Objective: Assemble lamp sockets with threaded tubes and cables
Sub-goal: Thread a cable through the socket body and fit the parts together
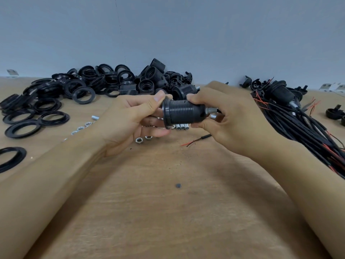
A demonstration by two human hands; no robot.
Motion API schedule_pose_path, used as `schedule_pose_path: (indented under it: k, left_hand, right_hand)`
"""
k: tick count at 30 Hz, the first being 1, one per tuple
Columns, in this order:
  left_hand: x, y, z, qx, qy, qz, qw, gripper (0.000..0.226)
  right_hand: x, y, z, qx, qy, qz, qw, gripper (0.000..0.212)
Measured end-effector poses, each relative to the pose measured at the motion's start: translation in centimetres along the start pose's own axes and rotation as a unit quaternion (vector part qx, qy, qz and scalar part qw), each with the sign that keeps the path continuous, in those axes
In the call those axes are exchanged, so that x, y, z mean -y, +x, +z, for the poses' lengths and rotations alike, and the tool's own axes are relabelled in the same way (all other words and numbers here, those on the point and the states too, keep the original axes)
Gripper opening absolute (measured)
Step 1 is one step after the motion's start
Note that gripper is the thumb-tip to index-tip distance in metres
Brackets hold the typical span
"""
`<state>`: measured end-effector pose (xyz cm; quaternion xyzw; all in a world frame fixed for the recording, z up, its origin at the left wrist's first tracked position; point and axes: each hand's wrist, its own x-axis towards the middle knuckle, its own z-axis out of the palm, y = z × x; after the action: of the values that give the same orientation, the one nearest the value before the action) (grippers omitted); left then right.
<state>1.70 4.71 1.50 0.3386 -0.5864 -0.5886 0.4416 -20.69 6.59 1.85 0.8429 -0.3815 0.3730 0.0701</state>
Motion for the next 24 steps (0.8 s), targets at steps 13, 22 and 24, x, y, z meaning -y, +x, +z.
schedule_pose_path:
  k: [13,22,24]
  left_hand:
    - [-0.59,0.10,0.60,-0.020,-0.056,-0.142,0.988,0.048]
    - [-0.42,0.27,0.27,-0.009,-0.044,-0.174,0.984,0.044]
    - [-0.27,0.38,0.02,-0.001,-0.049,-0.158,0.986,0.039]
  right_hand:
    - [0.28,0.33,-0.41,0.041,-0.038,-0.033,0.998,0.037]
    - [0.51,0.42,-0.95,0.033,-0.011,-0.022,0.999,0.042]
    - [0.68,0.39,-1.01,0.028,-0.007,-0.011,1.000,0.041]
